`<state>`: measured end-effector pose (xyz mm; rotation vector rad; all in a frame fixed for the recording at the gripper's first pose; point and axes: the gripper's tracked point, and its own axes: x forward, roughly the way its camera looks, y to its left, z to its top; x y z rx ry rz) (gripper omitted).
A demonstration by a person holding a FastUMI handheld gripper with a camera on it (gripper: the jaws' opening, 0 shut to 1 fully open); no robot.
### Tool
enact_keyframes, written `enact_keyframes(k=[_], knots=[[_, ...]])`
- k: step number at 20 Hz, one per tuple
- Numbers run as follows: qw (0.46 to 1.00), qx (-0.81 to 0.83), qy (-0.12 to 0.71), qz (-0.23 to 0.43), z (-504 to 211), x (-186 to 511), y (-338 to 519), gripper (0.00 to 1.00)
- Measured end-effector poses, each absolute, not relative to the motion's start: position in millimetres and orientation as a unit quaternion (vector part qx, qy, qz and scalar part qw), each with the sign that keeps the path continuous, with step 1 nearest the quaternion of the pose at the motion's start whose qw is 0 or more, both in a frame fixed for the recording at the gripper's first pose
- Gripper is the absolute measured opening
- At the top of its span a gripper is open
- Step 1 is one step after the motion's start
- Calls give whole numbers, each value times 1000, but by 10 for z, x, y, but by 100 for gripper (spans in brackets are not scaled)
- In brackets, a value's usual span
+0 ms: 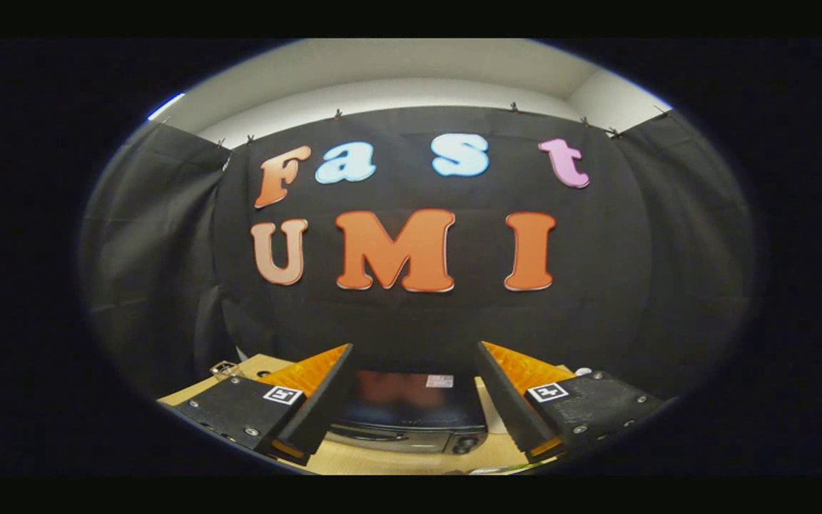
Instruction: Open the toaster oven, put the food inside, and close the toaster oven door.
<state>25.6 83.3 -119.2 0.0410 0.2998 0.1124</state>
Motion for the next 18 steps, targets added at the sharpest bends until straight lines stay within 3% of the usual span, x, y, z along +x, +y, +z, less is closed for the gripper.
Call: enact_keyframes(k=[4, 11, 18], knots=[[962, 29, 251, 104, -1973, 172, 1289, 99], [920, -1, 381, 90, -3086, 52, 1476, 97], [932, 2, 357, 55, -3142, 279, 1496, 94]])
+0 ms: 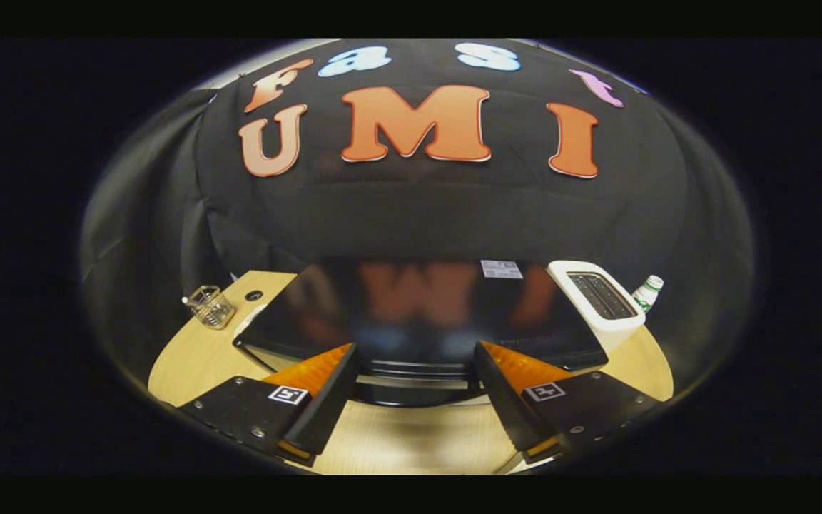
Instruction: Open the toaster oven, put the food inside, and close the toaster oven door.
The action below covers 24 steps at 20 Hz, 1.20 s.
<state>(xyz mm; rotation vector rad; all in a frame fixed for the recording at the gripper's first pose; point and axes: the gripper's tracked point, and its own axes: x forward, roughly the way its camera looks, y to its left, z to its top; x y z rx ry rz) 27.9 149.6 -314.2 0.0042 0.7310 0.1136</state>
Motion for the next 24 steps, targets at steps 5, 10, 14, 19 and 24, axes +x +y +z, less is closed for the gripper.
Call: enact_keyframes(k=[5, 10, 14, 19, 24], knots=[[940, -14, 336, 56, -3151, 147, 1532, 92], [941, 1, 332, 71, -3142, -183, 1529, 80], [924, 1, 367, 104, -3226, -655, 1534, 80], [875, 19, 462, 141, -3677, -1313, 1529, 80], [852, 36, 507, 128, -4057, -1458, 1536, 79]])
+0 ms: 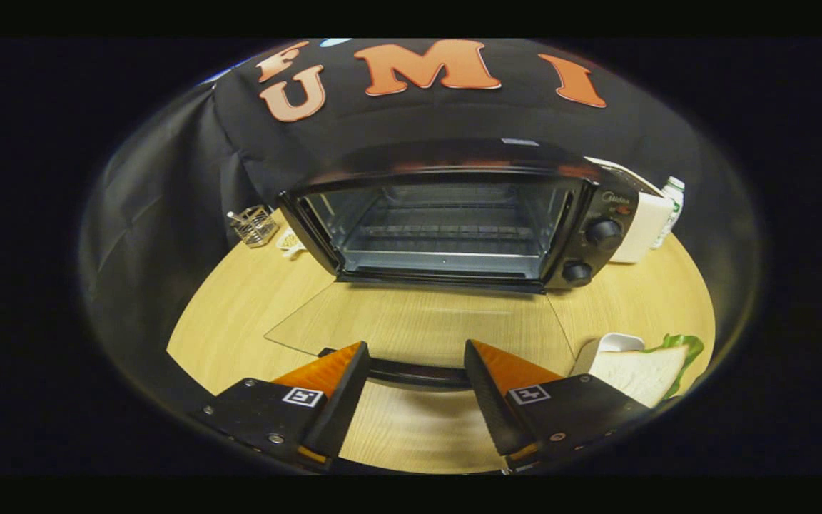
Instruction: Open the toaster oven, put the food inside, and close the toaster oven door.
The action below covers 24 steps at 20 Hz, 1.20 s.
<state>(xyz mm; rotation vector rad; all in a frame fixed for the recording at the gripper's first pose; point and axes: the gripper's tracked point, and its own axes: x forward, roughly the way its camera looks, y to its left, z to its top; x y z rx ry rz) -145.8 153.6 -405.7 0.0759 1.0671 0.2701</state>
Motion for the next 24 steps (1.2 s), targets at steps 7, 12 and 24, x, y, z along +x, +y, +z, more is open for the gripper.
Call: enact_keyframes(k=[7, 12, 24], knots=[[830, 7, 545, 118, -4551, -1551, 1542, 77], [837, -3, 532, 126, -4577, -1499, 1521, 77], [864, 32, 482, 142, -3828, -1490, 1059, 78]])
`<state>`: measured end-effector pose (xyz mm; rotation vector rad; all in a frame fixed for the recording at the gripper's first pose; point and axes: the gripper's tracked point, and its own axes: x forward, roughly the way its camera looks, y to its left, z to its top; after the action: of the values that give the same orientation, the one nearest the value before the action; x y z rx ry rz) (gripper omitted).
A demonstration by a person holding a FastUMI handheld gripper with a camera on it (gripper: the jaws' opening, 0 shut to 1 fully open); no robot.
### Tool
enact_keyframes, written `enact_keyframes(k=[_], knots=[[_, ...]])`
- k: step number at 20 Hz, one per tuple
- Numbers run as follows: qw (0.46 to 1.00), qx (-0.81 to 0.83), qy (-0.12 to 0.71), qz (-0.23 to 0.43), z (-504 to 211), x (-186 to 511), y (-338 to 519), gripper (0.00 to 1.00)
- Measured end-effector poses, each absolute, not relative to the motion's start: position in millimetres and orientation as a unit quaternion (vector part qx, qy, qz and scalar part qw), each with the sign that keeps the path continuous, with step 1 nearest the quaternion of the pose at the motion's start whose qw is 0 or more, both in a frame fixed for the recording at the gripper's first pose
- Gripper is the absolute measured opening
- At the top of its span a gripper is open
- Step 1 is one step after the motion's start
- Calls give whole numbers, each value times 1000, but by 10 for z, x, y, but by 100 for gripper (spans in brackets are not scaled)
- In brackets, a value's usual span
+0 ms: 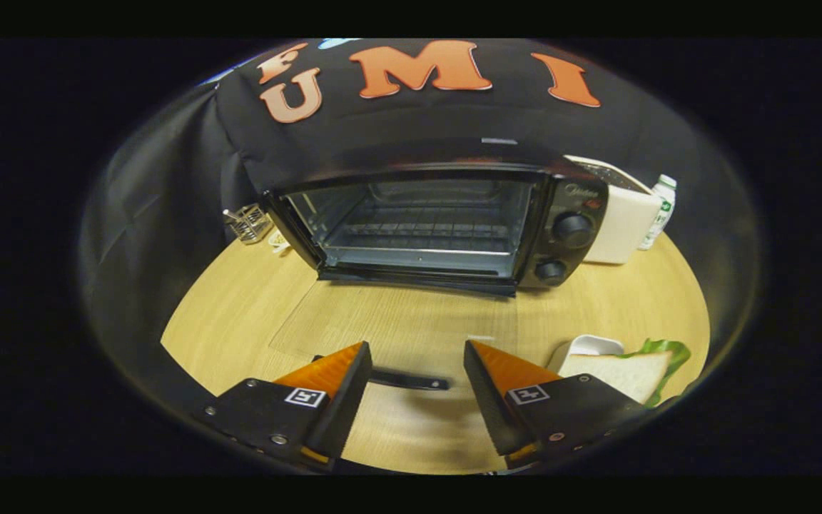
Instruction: Open the toaster oven, put the food inside, and close the toaster oven door.
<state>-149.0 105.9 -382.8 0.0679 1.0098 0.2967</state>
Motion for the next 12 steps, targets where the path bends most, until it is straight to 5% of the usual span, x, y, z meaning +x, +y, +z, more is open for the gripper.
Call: enact_keyframes(k=[4, 12], knots=[[874, 48, 467, 123, -3487, -1493, 533, 86], [867, 46, 496, 30, -3498, -1691, -976, 86]])
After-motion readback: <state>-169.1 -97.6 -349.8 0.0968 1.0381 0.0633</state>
